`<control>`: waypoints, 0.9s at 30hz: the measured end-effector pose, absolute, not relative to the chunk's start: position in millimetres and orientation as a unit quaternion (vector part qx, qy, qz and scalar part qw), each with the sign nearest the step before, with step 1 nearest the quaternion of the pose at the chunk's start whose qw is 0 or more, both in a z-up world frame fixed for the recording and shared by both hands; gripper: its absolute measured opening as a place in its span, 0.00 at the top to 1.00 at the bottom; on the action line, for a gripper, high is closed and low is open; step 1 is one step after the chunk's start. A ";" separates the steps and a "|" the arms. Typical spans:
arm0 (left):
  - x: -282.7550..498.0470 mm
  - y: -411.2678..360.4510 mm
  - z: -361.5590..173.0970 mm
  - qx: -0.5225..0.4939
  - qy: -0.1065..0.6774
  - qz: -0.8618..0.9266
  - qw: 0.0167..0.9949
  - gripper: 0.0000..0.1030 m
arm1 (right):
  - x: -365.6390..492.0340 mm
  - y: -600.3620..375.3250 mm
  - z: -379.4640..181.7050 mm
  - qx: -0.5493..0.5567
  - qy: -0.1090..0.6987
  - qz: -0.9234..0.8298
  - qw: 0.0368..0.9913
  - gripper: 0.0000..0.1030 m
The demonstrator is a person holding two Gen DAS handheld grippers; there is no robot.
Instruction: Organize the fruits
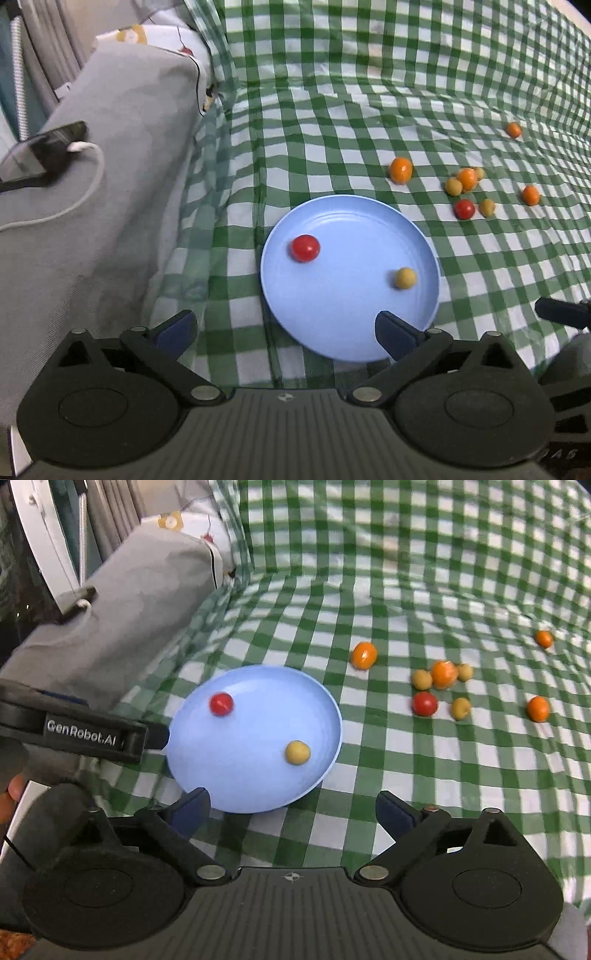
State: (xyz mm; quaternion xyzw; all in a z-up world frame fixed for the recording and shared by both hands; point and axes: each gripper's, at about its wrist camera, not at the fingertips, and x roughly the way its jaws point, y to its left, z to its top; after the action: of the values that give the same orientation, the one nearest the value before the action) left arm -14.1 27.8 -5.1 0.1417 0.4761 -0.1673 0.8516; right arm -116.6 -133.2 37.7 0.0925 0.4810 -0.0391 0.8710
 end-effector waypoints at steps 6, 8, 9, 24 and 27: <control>-45.2 40.9 17.0 0.126 0.467 -0.153 0.862 0.00 | -146.7 -117.4 72.4 0.101 0.427 -0.058 0.897 0.02; -55.6 42.9 21.0 0.129 0.461 -0.147 0.866 0.00 | -153.3 -113.0 79.4 0.098 0.418 -0.061 0.901 0.02; -58.2 41.5 21.4 0.131 0.459 -0.145 0.867 0.00 | -156.8 -111.0 82.3 0.097 0.415 -0.062 0.903 0.02; -92.7 52.6 35.9 0.122 0.442 -0.142 0.877 0.00 | -193.2 -95.4 104.1 0.085 0.387 -0.059 0.916 0.01; -93.0 51.4 36.8 0.126 0.441 -0.141 0.878 0.00 | -195.4 -96.7 105.2 0.086 0.385 -0.063 0.917 0.01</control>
State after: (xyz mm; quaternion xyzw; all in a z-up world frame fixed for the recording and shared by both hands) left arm -93.0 51.4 36.8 0.1263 0.4407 -0.1407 0.8775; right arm -195.4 -96.7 105.2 0.0858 0.3847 -0.0635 0.9169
